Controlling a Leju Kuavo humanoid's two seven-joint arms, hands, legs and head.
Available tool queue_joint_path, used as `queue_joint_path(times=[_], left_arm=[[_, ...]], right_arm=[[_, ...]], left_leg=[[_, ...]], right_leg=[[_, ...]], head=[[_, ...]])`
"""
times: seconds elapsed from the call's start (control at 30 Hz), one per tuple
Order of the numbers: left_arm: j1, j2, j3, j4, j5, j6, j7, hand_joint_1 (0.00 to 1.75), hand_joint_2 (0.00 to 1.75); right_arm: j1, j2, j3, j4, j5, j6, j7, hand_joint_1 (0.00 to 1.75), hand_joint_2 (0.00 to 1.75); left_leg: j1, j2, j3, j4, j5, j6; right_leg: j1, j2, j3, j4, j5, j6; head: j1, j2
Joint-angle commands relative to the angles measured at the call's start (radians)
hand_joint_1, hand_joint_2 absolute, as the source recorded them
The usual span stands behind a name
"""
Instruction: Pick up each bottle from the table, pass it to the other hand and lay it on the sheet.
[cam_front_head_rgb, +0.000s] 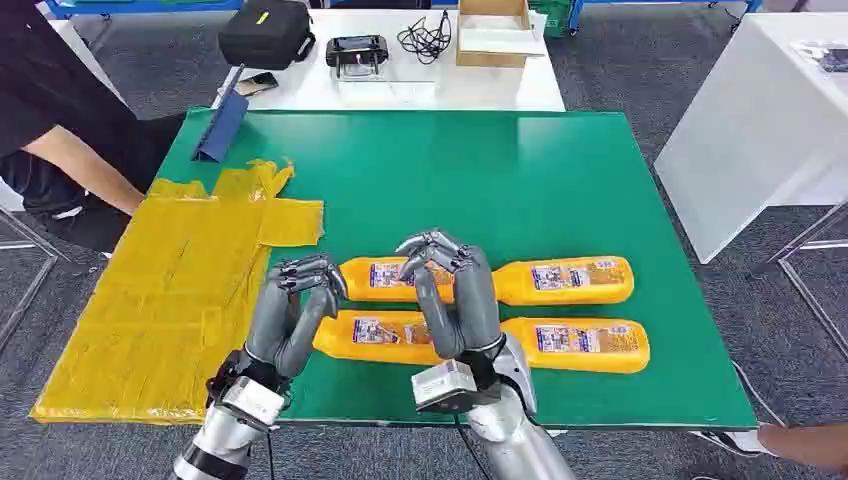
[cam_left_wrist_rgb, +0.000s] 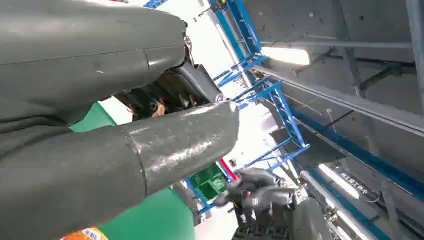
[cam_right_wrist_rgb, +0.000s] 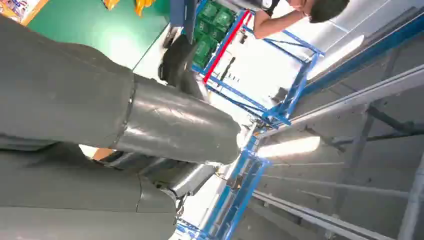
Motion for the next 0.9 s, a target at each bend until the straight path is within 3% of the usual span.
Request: queue_joint_path(times=[0.03,0.17,0.2,0.23,0.27,0.3,0.37,0.43,0.5,0.67,0.7,0.87,0.9], left_arm=[[0.500,-0.246,0.413,-0.112,0.354,-0.303,0.003,1.75,0.00],[0.500,-0.246,0.413,-0.112,0.354,-0.303,0.003,1.75,0.00],[0.500,-0.246,0.413,-0.112,0.354,-0.303,0.003,0.72,0.00],[0.497,-0.274,0.453,-0.113,0.334,-0.330,0.003,0.00,0.00],[0.497,-0.274,0.453,-0.113,0.334,-0.330,0.003,0.00,0.00],[0.485,-0.292,0.482,-0.095,0.315,-0.385,0.003,0.00,0.00],[0.457,-0.292,0.487,-0.064,0.314,-0.384,0.003,0.00,0.00],[0.430,-0.292,0.480,-0.038,0.307,-0.369,0.003,0.00,0.00],[0.389,-0.284,0.464,-0.023,0.282,-0.334,0.003,0.00,0.00],[0.348,-0.230,0.425,-0.039,0.266,-0.245,0.003,0.00,0.00],[0.343,-0.225,0.417,-0.033,0.264,-0.224,0.003,0.00,0.00],[0.315,-0.201,0.357,0.016,0.250,-0.202,0.003,0.00,0.00],[0.309,-0.201,0.351,0.022,0.247,-0.181,0.003,0.00,0.00]], right_arm=[[0.545,-0.124,-0.261,-0.207,-0.330,0.064,-0.079,1.75,0.00],[0.545,-0.124,-0.261,-0.207,-0.330,0.064,-0.079,1.75,0.00],[0.545,-0.124,-0.261,-0.207,-0.330,0.064,-0.079,1.75,0.00],[0.541,-0.127,-0.252,-0.199,-0.331,0.093,-0.079,0.70,0.00],[0.541,-0.127,-0.252,-0.199,-0.331,0.093,-0.079,0.00,0.00],[0.527,-0.133,-0.238,-0.162,-0.322,0.134,-0.079,0.00,0.00],[0.495,-0.116,-0.212,-0.149,-0.284,0.115,-0.079,0.00,0.00],[0.465,-0.090,-0.204,-0.121,-0.271,0.107,-0.072,0.00,0.00],[0.411,-0.073,-0.180,-0.089,-0.204,0.116,-0.072,0.00,0.00],[0.344,-0.122,-0.106,-0.115,-0.041,0.111,-0.006,0.00,0.00],[0.326,-0.130,-0.103,-0.092,0.015,0.090,0.041,0.00,1.75],[0.205,-0.125,-0.105,0.013,0.185,-0.085,0.083,0.00,1.75],[0.168,-0.142,-0.084,0.049,0.199,-0.019,0.147,0.00,1.75]], left_leg=[[0.000,-0.001,0.001,-0.001,0.000,0.001],[0.000,-0.001,0.001,-0.001,0.000,0.001],[0.000,0.000,0.003,-0.002,0.000,0.001],[0.000,-0.001,0.015,-0.012,0.000,0.002],[0.000,-0.001,0.021,-0.018,0.000,0.003],[0.001,-0.001,0.011,-0.008,-0.002,0.002],[0.000,0.000,0.020,-0.011,-0.010,0.004],[-0.001,-0.001,0.004,-0.003,-0.008,0.001],[0.000,0.003,0.006,-0.005,-0.009,0.001],[-0.001,0.002,0.005,-0.004,-0.010,0.003],[-0.001,0.003,0.007,-0.004,-0.010,0.003],[-0.001,0.004,0.010,-0.005,-0.008,0.003],[-0.001,0.003,0.010,-0.005,-0.008,0.003]], right_leg=[[0.000,-0.001,0.001,-0.001,0.000,0.000],[0.000,-0.001,0.001,-0.001,0.000,0.000],[0.000,0.000,0.003,-0.002,0.000,0.000],[0.000,-0.001,0.015,-0.011,-0.001,0.001],[0.000,-0.001,0.020,-0.017,-0.002,0.002],[0.001,-0.001,0.011,-0.008,-0.002,0.001],[0.000,-0.001,0.020,-0.009,-0.011,0.002],[0.000,-0.001,0.004,-0.001,-0.009,0.003],[-0.001,0.003,0.005,-0.004,-0.008,0.002],[-0.001,0.002,0.005,-0.003,-0.008,0.002],[-0.001,0.003,0.006,-0.003,-0.007,0.002],[-0.001,0.003,0.009,-0.004,-0.006,0.002],[-0.001,0.003,0.009,-0.003,-0.007,0.002]], head=[[0.000,0.000],[0.000,0.000],[0.000,0.000],[0.000,0.000],[0.000,0.000],[0.000,0.000],[-0.001,0.000],[0.000,0.000],[-0.001,0.000],[0.000,0.000],[0.000,0.000],[0.000,0.000],[0.000,0.000]])
